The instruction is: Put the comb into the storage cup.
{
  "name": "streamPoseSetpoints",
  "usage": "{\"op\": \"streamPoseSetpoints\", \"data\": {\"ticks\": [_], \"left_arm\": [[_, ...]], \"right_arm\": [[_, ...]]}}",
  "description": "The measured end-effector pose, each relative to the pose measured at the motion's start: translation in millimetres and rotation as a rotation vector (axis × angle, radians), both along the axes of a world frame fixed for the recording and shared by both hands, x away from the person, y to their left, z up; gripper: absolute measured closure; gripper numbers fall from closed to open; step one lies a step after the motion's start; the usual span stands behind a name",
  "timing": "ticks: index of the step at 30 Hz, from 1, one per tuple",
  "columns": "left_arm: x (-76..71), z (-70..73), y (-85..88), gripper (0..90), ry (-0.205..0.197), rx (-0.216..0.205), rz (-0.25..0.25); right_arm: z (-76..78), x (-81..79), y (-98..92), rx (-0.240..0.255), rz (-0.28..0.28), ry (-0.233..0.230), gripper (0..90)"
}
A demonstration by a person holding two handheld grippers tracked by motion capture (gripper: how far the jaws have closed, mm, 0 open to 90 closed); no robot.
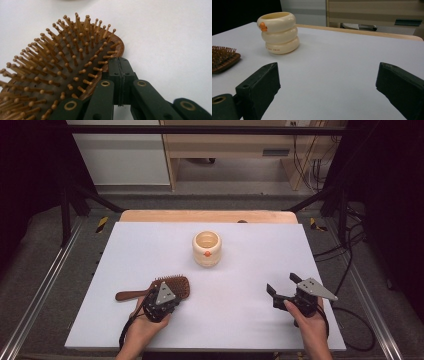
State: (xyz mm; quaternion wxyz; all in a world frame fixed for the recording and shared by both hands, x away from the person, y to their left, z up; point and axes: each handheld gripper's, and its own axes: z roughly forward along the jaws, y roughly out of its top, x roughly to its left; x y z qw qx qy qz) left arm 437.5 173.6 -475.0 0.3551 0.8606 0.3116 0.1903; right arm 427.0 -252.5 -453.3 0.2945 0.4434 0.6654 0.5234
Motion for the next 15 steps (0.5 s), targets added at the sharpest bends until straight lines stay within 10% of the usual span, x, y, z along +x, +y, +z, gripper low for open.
{"op": "streamPoseSetpoints", "data": {"ticks": [15], "left_arm": [[21.4,4.5,-9.2,89.8,-0.001,0.029,0.013]], "right_arm": [[0.4,-0.1,-0.3,0.002,0.005,-0.002,5.6]]}}
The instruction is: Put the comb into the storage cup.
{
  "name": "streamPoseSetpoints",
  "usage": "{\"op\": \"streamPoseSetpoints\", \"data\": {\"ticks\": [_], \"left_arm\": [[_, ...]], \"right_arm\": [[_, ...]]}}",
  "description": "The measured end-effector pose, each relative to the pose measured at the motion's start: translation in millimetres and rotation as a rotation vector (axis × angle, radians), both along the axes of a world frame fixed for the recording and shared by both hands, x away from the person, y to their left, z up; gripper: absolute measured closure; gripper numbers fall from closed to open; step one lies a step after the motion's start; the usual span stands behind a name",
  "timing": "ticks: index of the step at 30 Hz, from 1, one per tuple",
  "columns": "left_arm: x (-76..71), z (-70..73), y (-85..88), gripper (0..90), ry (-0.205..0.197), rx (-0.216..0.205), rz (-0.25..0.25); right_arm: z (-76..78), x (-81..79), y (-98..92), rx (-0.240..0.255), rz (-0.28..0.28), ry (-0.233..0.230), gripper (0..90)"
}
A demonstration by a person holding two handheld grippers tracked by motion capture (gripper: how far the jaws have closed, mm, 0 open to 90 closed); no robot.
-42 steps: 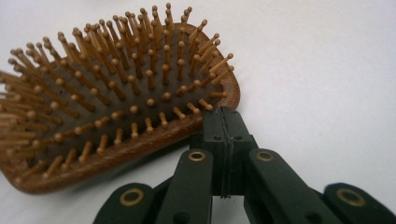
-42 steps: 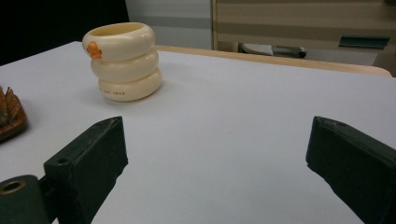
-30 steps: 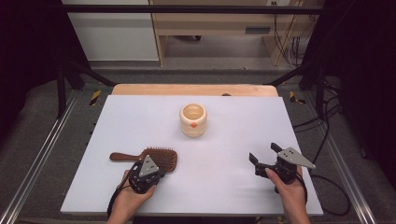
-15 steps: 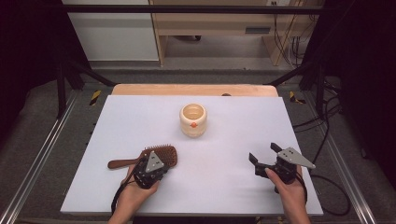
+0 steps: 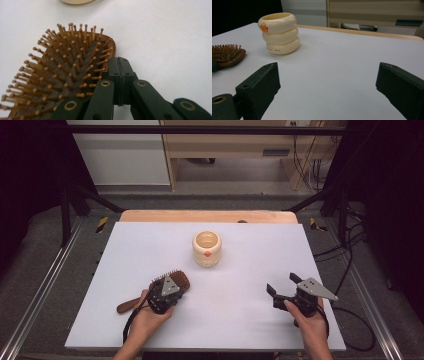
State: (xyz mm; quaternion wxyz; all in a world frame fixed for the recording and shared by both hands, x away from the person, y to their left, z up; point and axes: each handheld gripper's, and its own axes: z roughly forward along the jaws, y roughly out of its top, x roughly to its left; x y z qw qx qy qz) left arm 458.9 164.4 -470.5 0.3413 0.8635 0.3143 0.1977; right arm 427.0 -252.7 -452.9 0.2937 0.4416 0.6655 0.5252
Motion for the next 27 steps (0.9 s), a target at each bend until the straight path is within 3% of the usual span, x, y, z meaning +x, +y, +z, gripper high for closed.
{"op": "streamPoseSetpoints", "data": {"ticks": [13,27], "left_arm": [[13.4,4.1,-2.8,89.8,0.005,0.009,0.017],[20.2,7.3,-1.1,89.8,0.008,-0.012,0.041]], "right_arm": [[0.2,-0.2,0.1,-0.001,0.001,0.001,5.6],[0.2,-0.4,0.9,-0.001,0.004,0.001,5.6]]}}
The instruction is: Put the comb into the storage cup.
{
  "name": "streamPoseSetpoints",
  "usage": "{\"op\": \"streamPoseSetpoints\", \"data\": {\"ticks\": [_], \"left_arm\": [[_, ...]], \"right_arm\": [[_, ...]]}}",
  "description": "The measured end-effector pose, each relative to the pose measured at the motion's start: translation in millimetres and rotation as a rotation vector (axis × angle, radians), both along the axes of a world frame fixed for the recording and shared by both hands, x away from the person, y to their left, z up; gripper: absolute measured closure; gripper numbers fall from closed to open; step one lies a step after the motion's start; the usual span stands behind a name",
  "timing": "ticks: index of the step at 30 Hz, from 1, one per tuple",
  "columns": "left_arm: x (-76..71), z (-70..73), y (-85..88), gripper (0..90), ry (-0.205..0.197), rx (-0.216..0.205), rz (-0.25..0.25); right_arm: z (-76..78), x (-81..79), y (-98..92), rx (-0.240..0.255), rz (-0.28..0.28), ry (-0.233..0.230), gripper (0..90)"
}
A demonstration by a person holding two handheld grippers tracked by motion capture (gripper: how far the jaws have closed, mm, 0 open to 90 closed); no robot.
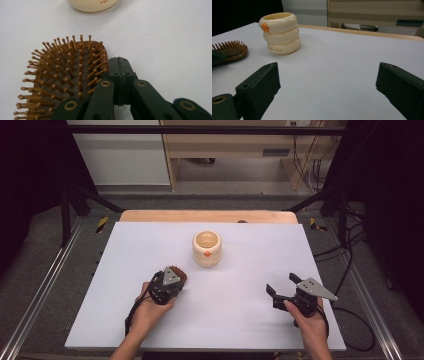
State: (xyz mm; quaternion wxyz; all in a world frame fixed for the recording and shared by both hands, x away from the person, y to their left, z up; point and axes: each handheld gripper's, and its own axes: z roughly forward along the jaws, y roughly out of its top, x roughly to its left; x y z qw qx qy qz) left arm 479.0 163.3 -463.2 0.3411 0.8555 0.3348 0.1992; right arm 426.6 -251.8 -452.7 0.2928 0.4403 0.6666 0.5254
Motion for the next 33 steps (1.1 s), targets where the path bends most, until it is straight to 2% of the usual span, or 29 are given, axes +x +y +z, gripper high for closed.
{"op": "streamPoseSetpoints", "data": {"ticks": [13,17,25,30,33], "left_arm": [[3.9,-0.4,0.7,89.8,0.006,-0.020,0.016],[3.0,2.9,1.6,89.8,0.002,-0.041,0.016],[-4.4,30.1,16.9,89.7,-0.041,-0.084,0.050],[-14.6,45.7,28.6,88.2,-0.061,-0.083,0.074],[-22.0,52.1,34.5,83.1,-0.074,-0.075,0.093]], "right_arm": [[-0.1,0.1,0.0,0.000,0.001,0.001,5.6],[-0.1,0.2,-0.1,0.002,0.002,0.001,5.6],[0.1,0.1,0.2,0.002,0.002,0.000,5.6],[0.0,0.2,1.1,-0.001,0.006,0.000,5.6],[-0.1,0.4,1.3,-0.003,0.006,0.000,5.6]]}}
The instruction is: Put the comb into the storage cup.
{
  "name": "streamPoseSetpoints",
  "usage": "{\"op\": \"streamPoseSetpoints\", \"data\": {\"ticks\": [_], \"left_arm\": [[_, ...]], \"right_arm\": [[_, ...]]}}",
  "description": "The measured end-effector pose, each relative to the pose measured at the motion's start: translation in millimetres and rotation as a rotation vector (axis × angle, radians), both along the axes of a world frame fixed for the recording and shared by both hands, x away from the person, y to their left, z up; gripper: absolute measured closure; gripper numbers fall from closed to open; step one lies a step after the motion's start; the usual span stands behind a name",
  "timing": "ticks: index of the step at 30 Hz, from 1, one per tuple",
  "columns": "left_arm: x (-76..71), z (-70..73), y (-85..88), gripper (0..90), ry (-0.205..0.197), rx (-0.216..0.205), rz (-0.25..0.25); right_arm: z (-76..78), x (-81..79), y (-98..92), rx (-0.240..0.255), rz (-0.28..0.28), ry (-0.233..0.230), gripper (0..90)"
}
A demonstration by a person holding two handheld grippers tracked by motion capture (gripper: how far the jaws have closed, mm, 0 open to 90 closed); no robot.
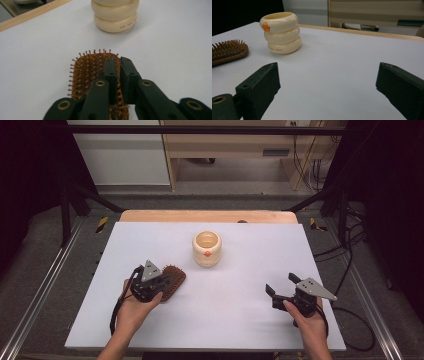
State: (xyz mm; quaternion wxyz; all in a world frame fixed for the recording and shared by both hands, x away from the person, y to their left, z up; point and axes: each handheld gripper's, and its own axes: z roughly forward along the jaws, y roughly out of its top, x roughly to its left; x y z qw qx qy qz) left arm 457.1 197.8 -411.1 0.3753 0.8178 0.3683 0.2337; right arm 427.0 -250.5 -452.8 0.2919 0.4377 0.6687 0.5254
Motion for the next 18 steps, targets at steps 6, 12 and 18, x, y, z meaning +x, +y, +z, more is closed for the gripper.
{"op": "streamPoseSetpoints", "data": {"ticks": [6,12,18], "left_arm": [[-9.4,8.2,8.7,58.5,-0.016,0.008,0.051],[-13.1,10.8,13.7,30.6,0.000,0.018,0.096],[-15.6,10.5,18.3,15.8,0.057,0.008,0.109]], "right_arm": [[0.1,-0.1,0.1,-0.001,0.002,0.000,5.6],[0.1,0.2,-0.1,-0.003,0.001,-0.001,5.6],[0.1,0.1,0.2,-0.004,0.000,-0.001,5.5]]}}
